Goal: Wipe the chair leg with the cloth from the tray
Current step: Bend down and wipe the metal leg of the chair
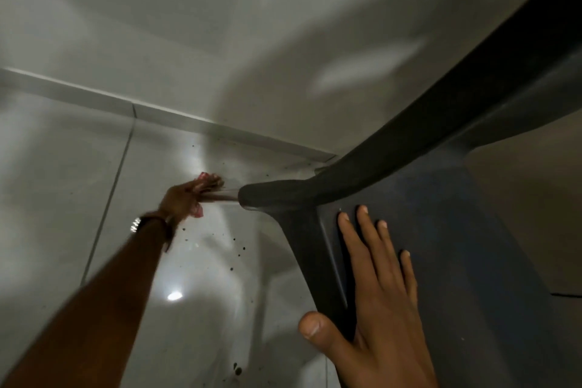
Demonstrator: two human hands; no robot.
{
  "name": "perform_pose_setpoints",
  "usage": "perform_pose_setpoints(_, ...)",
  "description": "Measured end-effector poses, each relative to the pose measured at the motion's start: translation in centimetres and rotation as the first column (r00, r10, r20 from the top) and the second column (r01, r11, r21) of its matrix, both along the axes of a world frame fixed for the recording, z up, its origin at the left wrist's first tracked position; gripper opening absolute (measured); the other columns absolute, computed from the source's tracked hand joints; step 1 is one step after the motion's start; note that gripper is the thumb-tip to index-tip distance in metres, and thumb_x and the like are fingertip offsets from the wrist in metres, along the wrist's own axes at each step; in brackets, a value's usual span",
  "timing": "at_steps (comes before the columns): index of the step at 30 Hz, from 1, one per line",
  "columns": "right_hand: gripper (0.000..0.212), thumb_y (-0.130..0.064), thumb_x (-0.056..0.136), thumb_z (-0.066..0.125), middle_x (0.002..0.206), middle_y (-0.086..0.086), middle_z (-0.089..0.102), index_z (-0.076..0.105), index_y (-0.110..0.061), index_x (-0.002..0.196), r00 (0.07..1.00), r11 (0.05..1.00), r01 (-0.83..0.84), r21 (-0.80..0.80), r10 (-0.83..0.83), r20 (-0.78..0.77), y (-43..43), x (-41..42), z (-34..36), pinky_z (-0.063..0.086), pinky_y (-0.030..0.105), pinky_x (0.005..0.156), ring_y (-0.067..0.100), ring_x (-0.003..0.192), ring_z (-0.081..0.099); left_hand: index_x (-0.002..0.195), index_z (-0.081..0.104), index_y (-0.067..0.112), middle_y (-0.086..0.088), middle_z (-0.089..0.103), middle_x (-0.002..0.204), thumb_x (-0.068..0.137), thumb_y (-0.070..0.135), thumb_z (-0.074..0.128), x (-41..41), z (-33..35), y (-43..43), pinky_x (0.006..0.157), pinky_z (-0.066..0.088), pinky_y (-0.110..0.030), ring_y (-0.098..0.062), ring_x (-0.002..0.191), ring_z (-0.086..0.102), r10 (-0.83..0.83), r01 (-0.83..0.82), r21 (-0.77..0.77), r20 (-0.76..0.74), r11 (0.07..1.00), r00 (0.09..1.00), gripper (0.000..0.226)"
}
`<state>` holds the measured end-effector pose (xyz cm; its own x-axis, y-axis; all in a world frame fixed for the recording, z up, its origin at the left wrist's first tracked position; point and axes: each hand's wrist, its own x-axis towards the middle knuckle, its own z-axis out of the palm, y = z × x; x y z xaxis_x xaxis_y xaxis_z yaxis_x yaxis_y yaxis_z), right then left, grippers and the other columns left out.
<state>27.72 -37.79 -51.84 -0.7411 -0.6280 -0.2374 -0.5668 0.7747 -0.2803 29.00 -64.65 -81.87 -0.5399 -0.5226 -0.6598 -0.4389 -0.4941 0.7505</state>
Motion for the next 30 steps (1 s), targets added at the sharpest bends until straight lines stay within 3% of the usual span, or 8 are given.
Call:
perform_pose_setpoints(4, 0.113, -0.108, 0.067, 0.018, 0.173, -0.026, -0.011, 0.000, -0.051, 0.163, 1.000, 1.000, 0.005, -0.028, -0.006, -0.003, 0.0, 0.2, 0.2, -0.007, 0.053, 0.127, 0.006, 0.161, -0.013, 0.125, 0.072, 0.025, -0.023, 0.074, 0.130, 0.106, 0.018, 0.055, -0.8, 1.8, 0.3, 0.057, 0.054, -0.018, -0.014, 0.068, 0.059, -0.080, 0.083, -0.079, 0.042, 0.993, 0.996, 0.026)
perform_pose_setpoints(10, 0.111, -0.108, 0.069, 0.021, 0.173, -0.027, -0.015, -0.005, -0.053, 0.162, 1.000, 1.000, 0.013, -0.015, -0.013, 0.004, 0.0, 0.3, 0.3, -0.010, 0.051, 0.128, 0.004, 0.159, -0.018, 0.136, 0.069, 0.034, 0.005, 0.070, 0.141, 0.110, 0.031, 0.051, 3.4, 14.7, 7.7, 0.100, 0.058, -0.041, -0.018, 0.131, 0.066, 0.085, -0.158, -0.160, -0.388, 0.974, 0.918, 0.032)
perform_pose_setpoints(13, 0.109, -0.106, 0.072, 0.021, 0.174, -0.025, -0.013, -0.004, -0.051, 0.162, 1.000, 1.000, 0.001, -0.012, -0.001, -0.005, 0.1, 0.2, 0.2, -0.010, 0.053, 0.128, 0.005, 0.160, -0.017, 0.143, 0.064, 0.027, 0.000, 0.064, 0.148, 0.111, 0.020, 0.049, 3.8, 17.1, 8.9, 0.109, 0.055, -0.048, -0.023, 0.137, 0.061, 0.101, -0.199, -0.228, -0.381, 0.953, 0.919, 0.036)
perform_pose_setpoints(17, 0.106, -0.102, 0.077, 0.025, 0.175, -0.021, -0.009, 0.000, -0.047, 0.164, 1.000, 0.999, -0.006, -0.039, 0.005, -0.019, 0.2, 0.3, 0.1, -0.008, 0.054, 0.128, 0.005, 0.160, -0.016, 0.124, 0.072, 0.039, 0.008, 0.078, 0.123, 0.109, 0.033, 0.051, 2.0, 13.2, 6.9, 0.075, 0.056, -0.006, 0.000, 0.097, 0.071, 0.108, -0.172, -0.197, -0.298, 0.965, 0.948, 0.027)
perform_pose_setpoints(19, 0.105, -0.101, 0.078, 0.025, 0.175, -0.020, -0.008, 0.002, -0.047, 0.164, 1.000, 0.999, -0.006, -0.050, 0.005, -0.023, 0.3, 0.3, 0.1, -0.008, 0.054, 0.128, 0.005, 0.160, -0.016, 0.130, 0.074, 0.028, -0.008, 0.075, 0.132, 0.107, 0.023, 0.056, 1.2, 8.4, 4.8, 0.070, 0.060, -0.019, -0.014, 0.090, 0.071, 0.119, -0.140, -0.112, -0.179, 0.984, 0.977, 0.030)
perform_pose_setpoints(22, 0.103, -0.101, 0.078, 0.025, 0.175, -0.023, -0.008, 0.001, -0.049, 0.164, 1.000, 0.998, -0.006, -0.067, 0.004, -0.028, 0.4, 0.3, -0.1, -0.010, 0.051, 0.128, 0.004, 0.159, -0.016, 0.141, 0.066, 0.027, -0.005, 0.053, 0.161, 0.090, -0.017, 0.053, 1.0, 2.4, 2.3, 0.078, 0.060, -0.035, -0.039, 0.124, 0.066, -0.037, 0.034, -0.043, -0.069, 0.998, 0.997, 0.069)
perform_pose_setpoints(26, 0.100, -0.098, 0.080, 0.028, 0.175, -0.023, -0.004, 0.005, -0.049, 0.164, 1.000, 0.995, 0.002, -0.099, -0.005, -0.030, 0.6, 0.1, -0.5, -0.009, 0.050, 0.127, 0.002, 0.159, -0.014, 0.137, 0.069, 0.024, -0.025, 0.064, 0.143, 0.105, 0.020, 0.057, 0.5, 1.9, 2.4, 0.048, 0.053, -0.009, -0.023, 0.079, 0.064, 0.026, -0.028, -0.108, -0.016, 0.994, 1.000, 0.034)
perform_pose_setpoints(30, 0.101, -0.098, 0.079, 0.026, 0.176, -0.021, -0.004, 0.005, -0.048, 0.164, 1.000, 0.997, 0.002, -0.076, -0.004, -0.021, 0.5, 0.2, -0.2, -0.007, 0.054, 0.129, 0.003, 0.160, -0.014, 0.118, 0.072, 0.042, -0.015, 0.075, 0.121, 0.108, 0.032, 0.051, 2.0, 9.2, 5.6, 0.065, 0.058, -0.016, -0.016, 0.080, 0.065, 0.055, -0.101, -0.230, -0.199, 0.968, 0.978, 0.025)
